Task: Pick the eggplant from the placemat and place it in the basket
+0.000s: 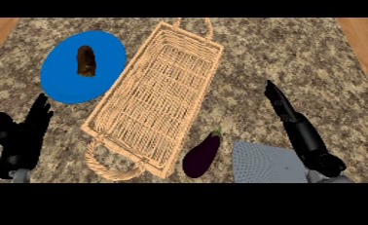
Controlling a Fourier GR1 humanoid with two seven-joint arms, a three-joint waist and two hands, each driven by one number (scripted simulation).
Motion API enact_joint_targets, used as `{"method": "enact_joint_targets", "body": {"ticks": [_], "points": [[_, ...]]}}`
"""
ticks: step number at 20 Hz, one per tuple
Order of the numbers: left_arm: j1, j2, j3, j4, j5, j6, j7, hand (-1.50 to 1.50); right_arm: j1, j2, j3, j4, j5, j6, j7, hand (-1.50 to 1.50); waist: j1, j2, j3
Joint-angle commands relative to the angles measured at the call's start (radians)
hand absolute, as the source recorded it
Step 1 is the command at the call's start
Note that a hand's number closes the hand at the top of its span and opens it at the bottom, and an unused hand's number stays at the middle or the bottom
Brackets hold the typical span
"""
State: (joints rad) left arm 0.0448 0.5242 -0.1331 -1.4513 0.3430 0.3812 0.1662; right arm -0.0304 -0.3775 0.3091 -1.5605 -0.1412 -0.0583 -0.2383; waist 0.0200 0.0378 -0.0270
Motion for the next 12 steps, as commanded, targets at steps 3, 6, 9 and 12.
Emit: {"method": "enact_joint_targets", "body": {"ticks": [3, 6, 9, 12], "points": [[-0.108, 0.051, -0.021, -0.061, -0.071, -0.050, -0.080, 0.00, -0.028, 0.234, -0.036, -0.053, -0.127, -0.106, -0.051, 1.50, -0.041, -0.038, 0.030], [-0.174, 0.108, -0.042, -0.132, -0.142, -0.095, -0.188, 0.00, -0.049, 0.368, -0.069, -0.127, -0.283, -0.197, -0.129, 1.50, -0.063, -0.049, 0.038], [-0.181, 0.075, -0.075, -0.140, -0.121, -0.117, -0.166, 0.00, -0.079, 0.373, -0.017, -0.225, -0.563, -0.265, -0.215, 1.50, -0.045, -0.046, 0.047], [-0.212, 0.078, -0.097, -0.130, -0.139, -0.151, -0.195, 0.00, -0.097, 0.375, 0.098, -0.233, -0.561, -0.566, -0.320, -1.50, -0.024, -0.038, 0.029]]}}
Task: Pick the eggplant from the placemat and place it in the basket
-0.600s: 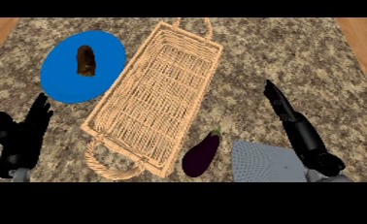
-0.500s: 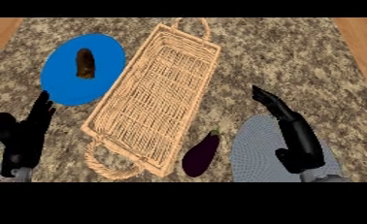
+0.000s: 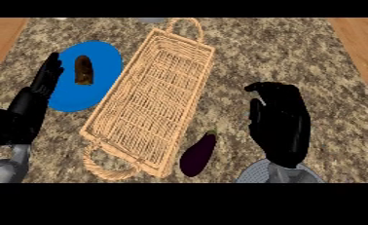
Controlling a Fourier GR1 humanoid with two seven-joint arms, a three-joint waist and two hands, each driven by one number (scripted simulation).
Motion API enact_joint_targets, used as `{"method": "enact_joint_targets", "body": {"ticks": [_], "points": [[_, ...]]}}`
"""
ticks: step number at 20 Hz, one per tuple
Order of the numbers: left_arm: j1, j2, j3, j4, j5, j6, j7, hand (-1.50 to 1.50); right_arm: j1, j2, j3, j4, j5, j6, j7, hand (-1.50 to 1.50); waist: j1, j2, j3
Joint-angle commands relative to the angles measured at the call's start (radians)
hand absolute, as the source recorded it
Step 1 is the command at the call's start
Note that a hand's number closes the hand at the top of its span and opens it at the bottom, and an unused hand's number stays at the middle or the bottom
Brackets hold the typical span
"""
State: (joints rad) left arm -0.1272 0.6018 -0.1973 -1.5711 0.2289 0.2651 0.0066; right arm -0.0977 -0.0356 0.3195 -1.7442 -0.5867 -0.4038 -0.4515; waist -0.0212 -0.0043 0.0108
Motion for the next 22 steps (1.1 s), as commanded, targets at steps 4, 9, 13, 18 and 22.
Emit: {"method": "enact_joint_targets", "body": {"ticks": [4, 9, 13, 18, 22], "points": [[-0.058, 0.015, -0.018, 0.002, -0.043, -0.034, -0.038, 0.00, -0.054, 0.035, 0.118, -0.085, 0.041, -0.609, -0.063, -1.50, 0.007, -0.003, -0.016], [-0.036, 0.022, -0.003, 0.011, -0.027, -0.046, -0.037, 0.00, 0.068, -0.198, 0.158, -0.020, 0.204, -0.744, 0.200, -1.50, -0.013, -0.007, -0.024], [-0.051, 0.019, -0.018, 0.013, -0.039, -0.052, -0.033, 0.00, 0.137, -0.466, 0.286, 0.015, 0.252, -0.645, 0.380, -1.50, -0.002, -0.001, -0.028], [-0.068, -0.002, -0.028, 0.026, -0.044, -0.055, -0.046, 0.00, 0.120, -0.758, 0.418, -0.081, 0.278, -0.474, 0.585, -1.50, 0.016, 0.004, -0.027], [-0.093, -0.003, -0.028, 0.026, -0.055, -0.052, -0.023, 0.00, 0.078, -0.965, 0.432, -0.283, 0.257, -0.383, 0.803, -1.50, 0.010, 0.000, -0.022]]}}
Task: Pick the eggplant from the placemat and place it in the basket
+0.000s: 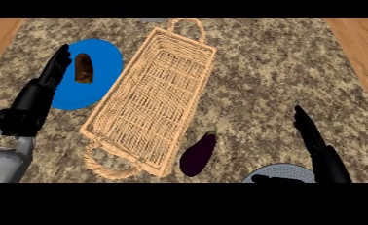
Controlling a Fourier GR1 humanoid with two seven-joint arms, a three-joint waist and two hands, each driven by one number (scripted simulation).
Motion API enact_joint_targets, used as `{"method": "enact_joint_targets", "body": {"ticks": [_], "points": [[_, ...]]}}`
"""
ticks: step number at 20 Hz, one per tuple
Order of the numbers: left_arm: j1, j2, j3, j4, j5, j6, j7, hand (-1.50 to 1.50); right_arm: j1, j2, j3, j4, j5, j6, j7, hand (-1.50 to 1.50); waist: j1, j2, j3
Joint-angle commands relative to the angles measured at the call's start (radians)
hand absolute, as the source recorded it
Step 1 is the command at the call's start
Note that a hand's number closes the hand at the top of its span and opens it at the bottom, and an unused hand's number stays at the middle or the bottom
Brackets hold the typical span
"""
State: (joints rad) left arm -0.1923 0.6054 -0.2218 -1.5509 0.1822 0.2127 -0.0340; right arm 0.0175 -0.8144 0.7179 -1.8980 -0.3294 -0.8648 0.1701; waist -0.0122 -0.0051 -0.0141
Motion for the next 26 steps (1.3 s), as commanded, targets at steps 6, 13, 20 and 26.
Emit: {"method": "enact_joint_targets", "body": {"ticks": [6, 13, 20, 26], "points": [[0.015, -0.038, -0.008, 0.000, -0.023, -0.008, -0.025, 0.00, -0.152, -0.360, -0.030, -0.350, -0.053, 0.142, 0.531, -1.50, 0.017, 0.004, 0.010], [-0.018, -0.075, 0.053, 0.055, -0.057, -0.051, -0.041, 0.00, -0.216, -0.165, 0.041, -0.303, 0.122, 0.183, 0.677, -1.50, 0.018, 0.005, 0.013], [0.005, -0.066, 0.074, -0.048, -0.070, -0.093, 0.032, 0.00, -0.348, 0.037, 0.064, -0.125, 0.192, 0.301, 0.792, -1.50, 0.031, 0.005, 0.013], [0.018, -0.143, 0.076, 0.003, -0.137, -0.076, 0.004, 0.00, -0.297, 0.183, 0.067, 0.035, 0.241, 0.388, 0.707, -1.50, 0.020, 0.006, 0.014]]}}
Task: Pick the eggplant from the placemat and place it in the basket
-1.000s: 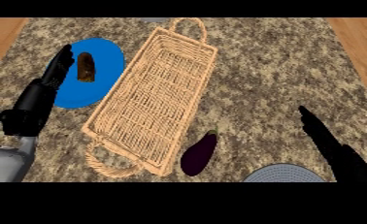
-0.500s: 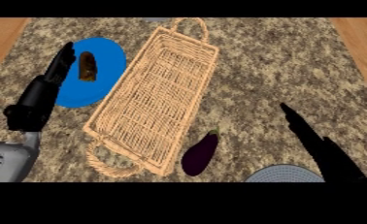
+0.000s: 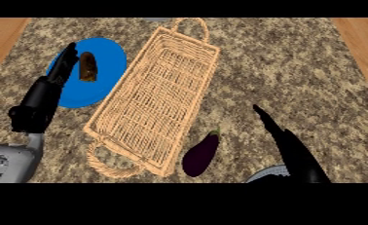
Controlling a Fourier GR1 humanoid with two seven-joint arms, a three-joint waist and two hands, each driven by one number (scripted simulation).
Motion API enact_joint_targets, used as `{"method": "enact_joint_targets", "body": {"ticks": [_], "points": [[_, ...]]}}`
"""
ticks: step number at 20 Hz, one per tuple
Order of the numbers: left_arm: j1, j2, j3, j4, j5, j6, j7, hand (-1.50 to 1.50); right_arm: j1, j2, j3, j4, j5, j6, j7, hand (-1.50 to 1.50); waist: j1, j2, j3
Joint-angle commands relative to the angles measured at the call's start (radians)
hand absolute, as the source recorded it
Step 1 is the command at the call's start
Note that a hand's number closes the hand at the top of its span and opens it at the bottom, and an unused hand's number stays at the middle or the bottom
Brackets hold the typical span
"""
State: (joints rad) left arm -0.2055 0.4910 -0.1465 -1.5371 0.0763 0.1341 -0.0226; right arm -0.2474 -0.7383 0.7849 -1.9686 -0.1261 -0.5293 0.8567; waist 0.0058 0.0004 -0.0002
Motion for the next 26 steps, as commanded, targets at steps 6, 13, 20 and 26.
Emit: {"method": "enact_joint_targets", "body": {"ticks": [6, 13, 20, 26], "points": [[-0.032, -0.063, 0.045, -0.006, -0.059, -0.019, 0.041, 0.00, 0.075, 0.212, 0.010, 0.198, 0.151, 0.065, -0.070, -1.50, -0.006, 0.000, 0.000], [-0.003, -0.081, 0.094, -0.001, -0.083, -0.089, 0.015, 0.00, 0.123, 0.322, -0.052, 0.270, 0.266, 0.084, -0.135, -1.50, -0.006, -0.001, 0.000], [-0.069, -0.115, 0.147, 0.107, -0.123, -0.134, -0.037, 0.00, 0.123, 0.416, -0.110, 0.292, 0.357, 0.156, -0.085, -1.50, -0.009, 0.000, 0.000], [0.028, -0.109, 0.203, 0.010, -0.111, -0.203, -0.039, 0.00, 0.157, 0.532, -0.133, 0.366, 0.421, 0.175, -0.145, -1.50, -0.005, -0.001, 0.000]]}}
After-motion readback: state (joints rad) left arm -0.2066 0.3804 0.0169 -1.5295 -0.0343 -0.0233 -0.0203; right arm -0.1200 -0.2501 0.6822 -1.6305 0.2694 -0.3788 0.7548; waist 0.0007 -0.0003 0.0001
